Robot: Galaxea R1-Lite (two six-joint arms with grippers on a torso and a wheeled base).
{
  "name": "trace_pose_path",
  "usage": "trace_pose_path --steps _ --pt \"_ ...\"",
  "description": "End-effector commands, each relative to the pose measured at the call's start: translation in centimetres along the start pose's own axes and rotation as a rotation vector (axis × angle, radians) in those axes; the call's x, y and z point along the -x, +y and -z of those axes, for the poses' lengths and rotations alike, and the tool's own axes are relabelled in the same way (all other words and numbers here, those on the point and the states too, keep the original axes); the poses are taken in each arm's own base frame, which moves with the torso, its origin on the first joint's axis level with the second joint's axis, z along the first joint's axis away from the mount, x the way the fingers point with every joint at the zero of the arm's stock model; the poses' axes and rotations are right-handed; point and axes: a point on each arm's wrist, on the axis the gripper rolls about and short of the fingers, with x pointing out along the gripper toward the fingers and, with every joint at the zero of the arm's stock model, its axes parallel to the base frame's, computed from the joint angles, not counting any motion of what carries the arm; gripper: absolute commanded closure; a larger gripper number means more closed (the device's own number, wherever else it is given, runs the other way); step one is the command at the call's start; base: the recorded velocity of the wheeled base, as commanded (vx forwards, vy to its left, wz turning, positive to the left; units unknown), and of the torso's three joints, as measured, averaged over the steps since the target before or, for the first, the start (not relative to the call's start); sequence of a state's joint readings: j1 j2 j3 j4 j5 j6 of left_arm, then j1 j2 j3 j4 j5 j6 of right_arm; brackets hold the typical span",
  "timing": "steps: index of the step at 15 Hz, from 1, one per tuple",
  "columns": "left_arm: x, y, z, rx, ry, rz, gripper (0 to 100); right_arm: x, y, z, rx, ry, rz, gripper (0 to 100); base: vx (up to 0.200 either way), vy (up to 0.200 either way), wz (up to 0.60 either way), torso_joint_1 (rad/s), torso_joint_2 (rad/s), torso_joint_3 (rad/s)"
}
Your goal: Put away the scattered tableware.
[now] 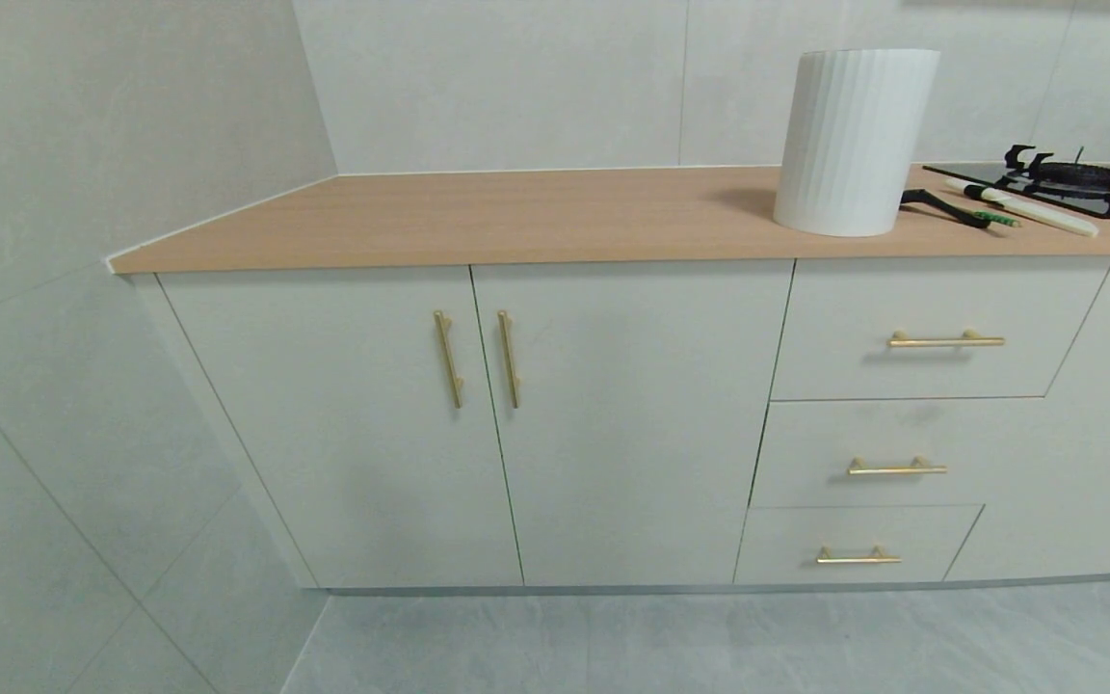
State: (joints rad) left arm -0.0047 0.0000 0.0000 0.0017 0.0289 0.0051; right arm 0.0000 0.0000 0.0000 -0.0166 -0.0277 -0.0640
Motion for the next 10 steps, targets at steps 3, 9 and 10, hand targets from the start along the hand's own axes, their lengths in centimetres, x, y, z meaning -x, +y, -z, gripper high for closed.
trace_pose_path --steps 3,9,10 --pt "0.0 0.0 -0.02 0.002 -0.002 0.0 0 -0.02 0.0 -0.01 -0.001 0.003 0.0 0 0.0 -0.2 0.0 0.004 0.0 0.001" --pt "0.0 0.0 -0.02 0.002 -0.002 0.0 0 -0.01 0.0 -0.01 -0.003 0.001 0.0 0 0.0 -0.2 0.0 0.003 0.0 0.003" --pt "0.0 0.0 -0.02 0.002 -0.002 0.0 0 -0.01 0.0 -0.01 -0.003 0.001 0.0 0 0.0 -0.2 0.0 0.002 0.0 0.007"
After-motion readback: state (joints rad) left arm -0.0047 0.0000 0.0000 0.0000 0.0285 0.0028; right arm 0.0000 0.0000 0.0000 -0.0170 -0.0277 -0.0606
